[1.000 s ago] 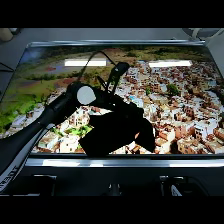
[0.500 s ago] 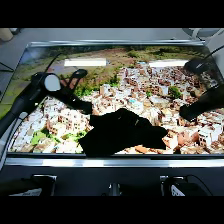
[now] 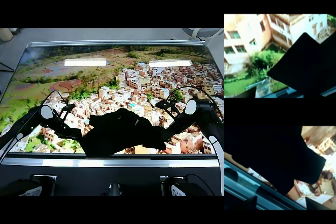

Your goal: Fold the shirts.

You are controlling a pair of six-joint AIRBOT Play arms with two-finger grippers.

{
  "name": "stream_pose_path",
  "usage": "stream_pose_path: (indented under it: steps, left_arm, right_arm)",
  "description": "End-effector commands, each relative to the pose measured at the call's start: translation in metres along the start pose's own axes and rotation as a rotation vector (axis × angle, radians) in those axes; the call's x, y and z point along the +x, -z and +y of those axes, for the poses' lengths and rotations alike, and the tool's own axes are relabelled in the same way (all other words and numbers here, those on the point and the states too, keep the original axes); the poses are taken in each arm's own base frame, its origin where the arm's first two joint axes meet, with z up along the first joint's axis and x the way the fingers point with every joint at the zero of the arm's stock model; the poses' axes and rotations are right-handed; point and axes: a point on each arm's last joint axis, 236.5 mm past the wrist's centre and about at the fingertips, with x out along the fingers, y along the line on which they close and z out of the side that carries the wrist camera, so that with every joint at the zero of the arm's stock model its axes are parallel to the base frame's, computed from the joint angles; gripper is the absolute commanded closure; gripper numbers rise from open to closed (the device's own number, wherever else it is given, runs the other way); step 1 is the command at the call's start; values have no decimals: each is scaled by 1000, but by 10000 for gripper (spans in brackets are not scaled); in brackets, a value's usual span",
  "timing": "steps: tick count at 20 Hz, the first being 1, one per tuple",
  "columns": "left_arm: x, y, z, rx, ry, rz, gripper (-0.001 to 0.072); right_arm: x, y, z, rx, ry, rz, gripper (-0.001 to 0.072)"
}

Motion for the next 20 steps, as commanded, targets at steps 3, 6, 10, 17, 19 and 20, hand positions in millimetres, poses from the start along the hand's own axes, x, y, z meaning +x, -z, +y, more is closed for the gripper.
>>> stream_pose_path:
  steps: [3,6,10,17,19,20]
  left_arm:
    - [27,3,-15,-57,112,-3,-3]
    - [39,2,-19,-59,117,14,9]
    - [58,8,-23,-56,102,68,387]
    - [40,1,-31,8,109,-1,685]
    - [31,-2,-36,24,114,-36,685]
    - [27,-3,-37,30,115,-51,685]
  right_arm:
    - [8,-4,0,3,-1,-18,60]
    - [8,-4,-1,31,1,-20,55]
    - [8,-18,-10,97,35,-78,-3]
    - [44,-42,-29,232,29,-93,0]
    - [57,-43,-32,203,22,-71,19]
    - [61,-43,-32,186,18,-63,23]
